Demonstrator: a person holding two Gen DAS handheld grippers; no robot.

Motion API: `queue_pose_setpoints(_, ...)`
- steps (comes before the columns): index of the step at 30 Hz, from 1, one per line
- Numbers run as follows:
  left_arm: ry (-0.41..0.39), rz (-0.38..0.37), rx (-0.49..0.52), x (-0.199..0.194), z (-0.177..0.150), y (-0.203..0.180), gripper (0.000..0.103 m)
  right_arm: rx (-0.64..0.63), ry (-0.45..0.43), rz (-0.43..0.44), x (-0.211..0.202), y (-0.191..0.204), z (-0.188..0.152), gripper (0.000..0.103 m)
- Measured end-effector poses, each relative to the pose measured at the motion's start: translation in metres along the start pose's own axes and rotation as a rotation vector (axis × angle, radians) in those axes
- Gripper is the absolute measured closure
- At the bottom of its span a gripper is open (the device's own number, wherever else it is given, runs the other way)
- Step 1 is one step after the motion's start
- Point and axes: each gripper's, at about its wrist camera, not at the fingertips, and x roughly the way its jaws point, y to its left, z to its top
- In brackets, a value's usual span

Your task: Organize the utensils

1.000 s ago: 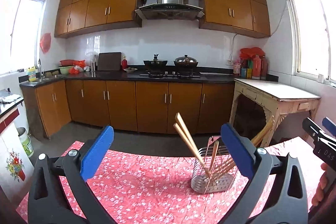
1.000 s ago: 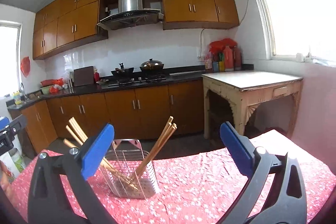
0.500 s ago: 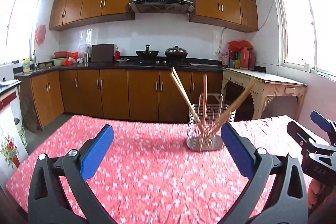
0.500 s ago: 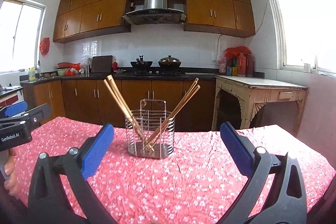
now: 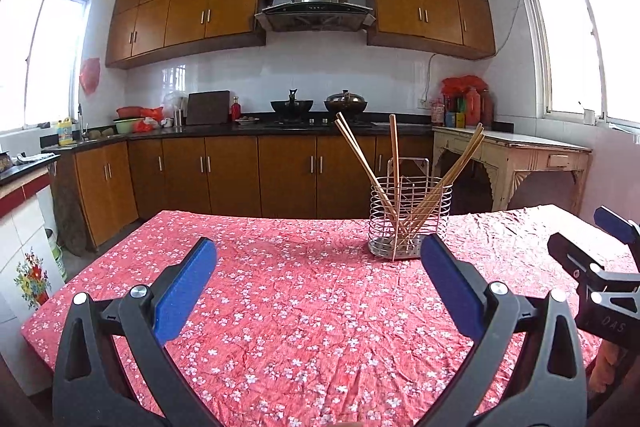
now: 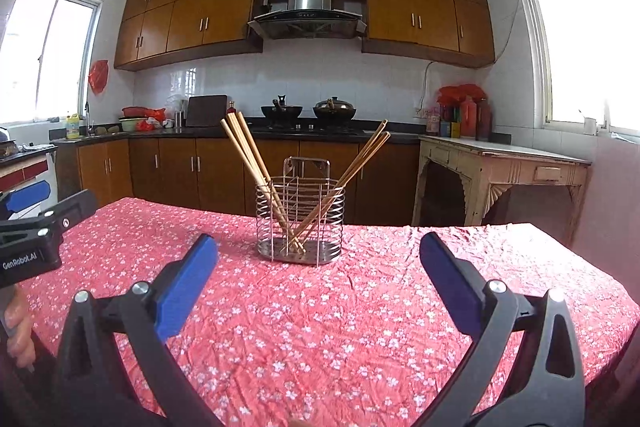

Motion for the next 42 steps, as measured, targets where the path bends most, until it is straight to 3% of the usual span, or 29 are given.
queue_pose_setpoints(14, -0.010, -0.008, 0.015, -0.013, -0.013, -0.004, 0.002, -0.029, -0.051, -0.006, -0.016, 0.005, -0.004, 0.004)
queue_pose_setpoints(42, -0.009, -0.029, -0.004, -0.015, -0.016, -0.010, 0.002, 0.012, -0.039, -0.001, -0.015, -0.003, -0.009, 0.004)
